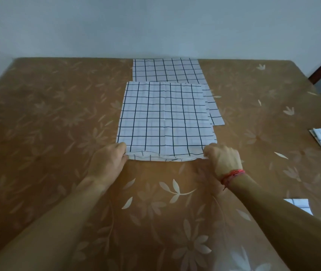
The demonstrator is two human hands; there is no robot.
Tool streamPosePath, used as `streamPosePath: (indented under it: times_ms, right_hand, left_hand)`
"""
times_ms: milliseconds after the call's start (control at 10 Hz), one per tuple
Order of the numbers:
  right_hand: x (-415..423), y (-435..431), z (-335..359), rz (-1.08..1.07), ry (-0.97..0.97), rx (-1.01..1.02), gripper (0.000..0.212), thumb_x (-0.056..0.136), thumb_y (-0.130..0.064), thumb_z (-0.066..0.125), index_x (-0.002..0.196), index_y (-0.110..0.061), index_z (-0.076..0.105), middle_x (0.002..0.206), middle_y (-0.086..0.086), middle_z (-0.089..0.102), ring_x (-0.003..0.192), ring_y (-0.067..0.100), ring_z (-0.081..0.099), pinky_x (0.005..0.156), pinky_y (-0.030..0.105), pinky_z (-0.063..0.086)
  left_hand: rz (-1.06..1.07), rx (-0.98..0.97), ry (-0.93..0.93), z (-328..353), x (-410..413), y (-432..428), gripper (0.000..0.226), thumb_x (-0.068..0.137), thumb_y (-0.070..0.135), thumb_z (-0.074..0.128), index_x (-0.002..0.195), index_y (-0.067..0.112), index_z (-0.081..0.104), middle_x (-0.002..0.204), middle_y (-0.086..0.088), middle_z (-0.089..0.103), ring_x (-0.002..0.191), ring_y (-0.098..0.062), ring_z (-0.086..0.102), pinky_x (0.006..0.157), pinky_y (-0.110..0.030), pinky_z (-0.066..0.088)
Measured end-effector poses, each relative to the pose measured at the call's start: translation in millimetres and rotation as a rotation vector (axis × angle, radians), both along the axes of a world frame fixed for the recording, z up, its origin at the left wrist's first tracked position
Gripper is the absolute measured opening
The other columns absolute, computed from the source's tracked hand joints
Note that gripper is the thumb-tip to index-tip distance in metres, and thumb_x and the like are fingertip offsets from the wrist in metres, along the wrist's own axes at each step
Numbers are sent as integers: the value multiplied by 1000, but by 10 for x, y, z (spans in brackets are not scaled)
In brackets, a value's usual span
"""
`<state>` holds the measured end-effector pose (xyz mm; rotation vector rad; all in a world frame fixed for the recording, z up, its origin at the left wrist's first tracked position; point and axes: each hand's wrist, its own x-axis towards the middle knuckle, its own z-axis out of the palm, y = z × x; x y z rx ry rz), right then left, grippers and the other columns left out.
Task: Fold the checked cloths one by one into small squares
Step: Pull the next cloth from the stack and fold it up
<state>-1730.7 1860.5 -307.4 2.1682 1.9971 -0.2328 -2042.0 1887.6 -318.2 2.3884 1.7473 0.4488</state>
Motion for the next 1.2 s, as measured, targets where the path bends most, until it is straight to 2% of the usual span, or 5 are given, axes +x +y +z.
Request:
streamPosePath:
  times_ms: [100, 300, 400, 800, 1200]
  right_hand:
    - [27, 59, 43, -17, 23, -113, 22, 95, -32, 50, 107, -19, 63, 112, 7, 62, 102, 27, 60, 83, 39, 51]
    - [38, 29, 103, 53, 84, -114, 39, 89, -54, 53, 83, -17, 66, 90, 0, 57, 90, 25, 62, 76, 39, 52]
    - [18, -108, 147, 57, 114, 162, 65, 84, -75, 36, 53, -19, 47, 71, -5, 51, 64, 18, 53, 56, 30, 45]
    - [-30, -611, 189, 157, 110, 42, 20, 83, -29, 64, 77, -27, 46, 71, -6, 59, 68, 21, 57, 57, 28, 44]
    - [-142, -1540, 418, -29, 261, -183, 21, 81, -33, 65, 100, -25, 70, 100, 0, 70, 93, 22, 65, 82, 36, 54]
  left_hand:
    - [-33, -17, -38, 47, -7, -26, 33, 77, 24, 80, 71, 14, 50, 67, 4, 49, 58, -16, 44, 46, -22, 25]
    - [-80, -36, -56, 8, -14, -46, 42, 86, 48, 65, 64, 16, 50, 63, 6, 46, 59, -9, 42, 50, -26, 30]
    - [-97, -17, -67, -38, -29, -105, 36, 95, 31, 58, 65, 12, 59, 66, 3, 52, 63, -12, 45, 54, -24, 29]
    - [-110, 4, -38, 137, -234, -497, 19, 74, 5, 76, 69, 14, 59, 60, 5, 58, 58, -19, 54, 48, -29, 39]
    - [-69, -138, -184, 466, -473, -1481, 11, 85, 6, 67, 76, 13, 66, 70, 14, 45, 62, -9, 46, 54, -13, 29]
